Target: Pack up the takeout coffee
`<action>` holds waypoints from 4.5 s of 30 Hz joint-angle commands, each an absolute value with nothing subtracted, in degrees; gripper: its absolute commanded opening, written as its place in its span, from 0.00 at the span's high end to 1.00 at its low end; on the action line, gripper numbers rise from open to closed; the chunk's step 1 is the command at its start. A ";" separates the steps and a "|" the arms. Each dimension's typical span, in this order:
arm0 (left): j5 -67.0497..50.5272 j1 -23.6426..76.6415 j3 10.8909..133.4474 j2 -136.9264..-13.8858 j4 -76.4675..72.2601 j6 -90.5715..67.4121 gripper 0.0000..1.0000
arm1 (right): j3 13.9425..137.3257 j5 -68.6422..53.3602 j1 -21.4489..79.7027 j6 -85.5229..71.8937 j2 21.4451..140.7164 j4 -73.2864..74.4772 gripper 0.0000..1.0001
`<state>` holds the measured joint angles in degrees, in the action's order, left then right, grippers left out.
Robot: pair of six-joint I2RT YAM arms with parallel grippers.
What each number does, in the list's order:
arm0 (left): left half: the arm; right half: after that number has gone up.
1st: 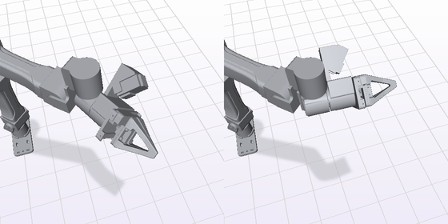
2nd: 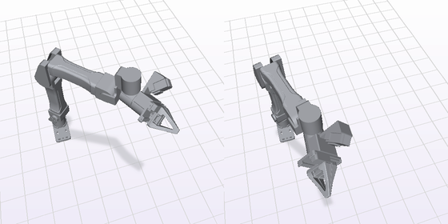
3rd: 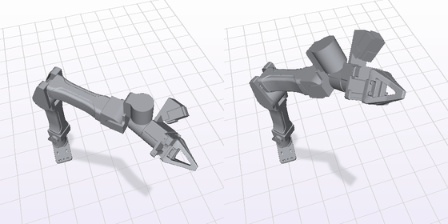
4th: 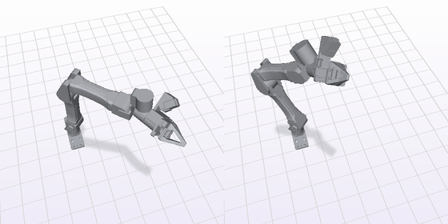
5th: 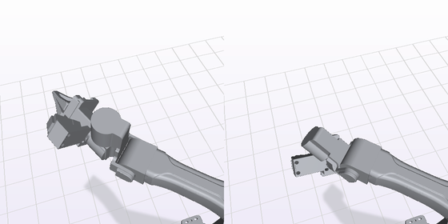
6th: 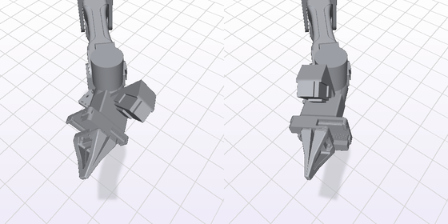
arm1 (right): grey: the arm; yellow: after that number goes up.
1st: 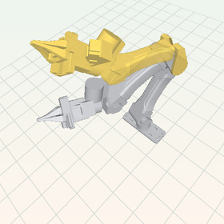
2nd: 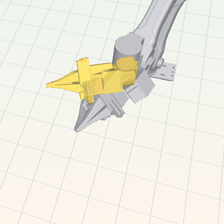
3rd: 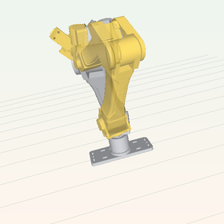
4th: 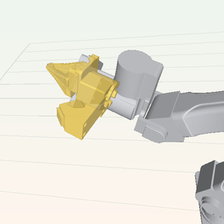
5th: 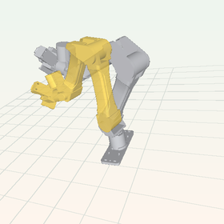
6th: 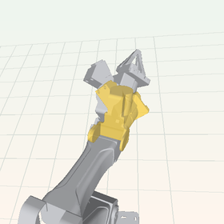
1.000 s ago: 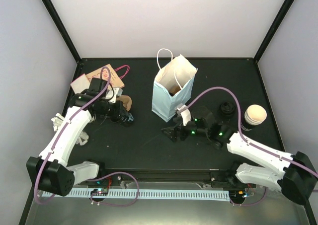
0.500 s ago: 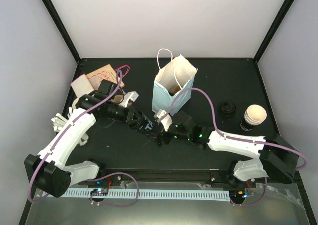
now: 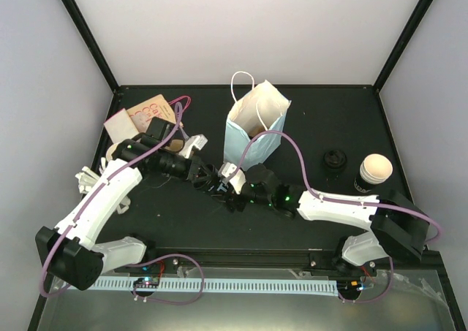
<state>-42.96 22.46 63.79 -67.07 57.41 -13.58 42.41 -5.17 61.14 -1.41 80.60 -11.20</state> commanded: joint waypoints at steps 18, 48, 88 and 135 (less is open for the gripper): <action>-35.50 20.97 72.72 -66.74 60.03 -12.82 0.98 | 36.86 -0.94 61.48 -1.03 75.83 -12.63 0.24; 29.27 19.42 58.48 -74.36 57.69 -25.50 0.98 | 28.10 8.59 61.52 -4.84 67.79 -17.60 0.23; -42.29 21.18 58.59 -67.63 43.11 -18.25 0.37 | 23.80 5.50 61.50 -4.89 63.38 -23.99 0.20; -36.82 26.18 55.44 -75.91 40.12 -20.24 0.98 | 25.96 7.71 61.52 -5.73 62.08 -14.68 0.00</action>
<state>-42.65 24.86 53.04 -75.88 37.87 -22.09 25.50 4.86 61.17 -4.89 65.12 -16.43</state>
